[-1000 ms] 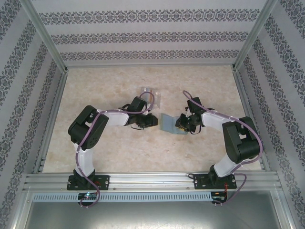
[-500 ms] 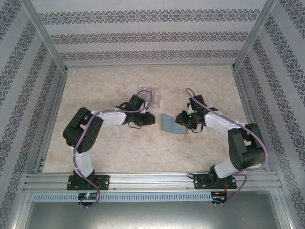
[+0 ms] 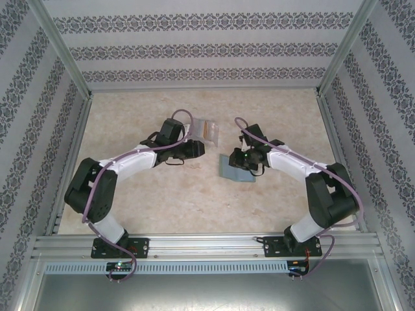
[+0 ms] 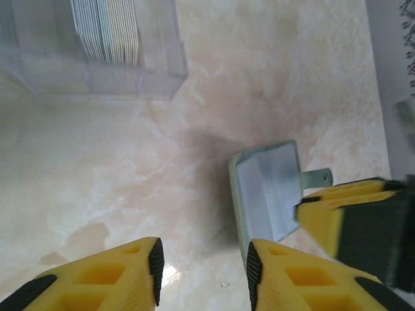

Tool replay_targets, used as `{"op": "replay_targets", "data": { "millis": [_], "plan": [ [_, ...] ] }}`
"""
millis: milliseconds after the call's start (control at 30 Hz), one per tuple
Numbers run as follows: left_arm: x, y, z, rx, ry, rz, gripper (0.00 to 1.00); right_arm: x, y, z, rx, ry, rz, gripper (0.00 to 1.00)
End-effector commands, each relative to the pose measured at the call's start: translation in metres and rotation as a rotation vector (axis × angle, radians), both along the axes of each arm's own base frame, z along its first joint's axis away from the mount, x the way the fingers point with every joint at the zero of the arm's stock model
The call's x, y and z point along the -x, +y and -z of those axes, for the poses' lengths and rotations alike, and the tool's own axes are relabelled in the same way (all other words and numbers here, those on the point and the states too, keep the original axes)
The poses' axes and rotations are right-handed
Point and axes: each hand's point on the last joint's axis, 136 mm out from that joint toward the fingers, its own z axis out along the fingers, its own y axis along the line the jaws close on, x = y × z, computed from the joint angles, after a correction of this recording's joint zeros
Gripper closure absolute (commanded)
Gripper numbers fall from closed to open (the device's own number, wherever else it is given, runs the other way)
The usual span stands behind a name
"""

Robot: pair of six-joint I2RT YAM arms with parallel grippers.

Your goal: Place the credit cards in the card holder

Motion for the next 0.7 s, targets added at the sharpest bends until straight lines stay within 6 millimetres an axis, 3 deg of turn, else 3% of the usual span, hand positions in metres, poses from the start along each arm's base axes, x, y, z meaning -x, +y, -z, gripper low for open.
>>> {"op": "replay_targets", "data": {
  "millis": [0,100,167,200,233,267,400,533,667],
  "plan": [
    [-0.005,0.022,-0.013,-0.065,-0.064,-0.029,0.52,0.000,0.003,0.012,0.076,0.002,-0.027,0.78],
    [-0.013,0.032,-0.025,-0.088,-0.112,-0.063,0.41,0.001,0.011,0.017,0.073,0.014,-0.040,0.78],
    [-0.020,0.039,-0.031,-0.114,-0.121,-0.093,0.38,-0.003,0.011,0.006,0.056,-0.024,-0.031,0.77],
    [-0.026,0.044,-0.032,-0.139,-0.109,-0.124,0.15,-0.006,0.010,-0.005,0.050,-0.061,-0.029,0.75],
    [-0.031,0.055,-0.029,-0.184,-0.073,-0.189,0.01,-0.010,0.008,-0.016,0.051,-0.104,-0.029,0.73],
    [-0.033,0.063,-0.026,-0.221,-0.040,-0.229,0.01,-0.013,0.006,-0.026,0.057,-0.141,-0.031,0.72],
    [-0.042,0.062,-0.028,-0.188,-0.062,-0.205,0.01,-0.029,0.006,-0.063,0.059,-0.269,-0.047,0.64],
    [-0.052,0.079,-0.022,-0.272,-0.067,-0.256,0.01,-0.047,0.025,-0.077,-0.034,-0.264,0.004,0.59],
    [-0.065,0.083,-0.016,-0.409,-0.068,-0.231,0.00,-0.057,0.017,-0.091,-0.059,-0.319,0.102,0.48]
  ]
}}
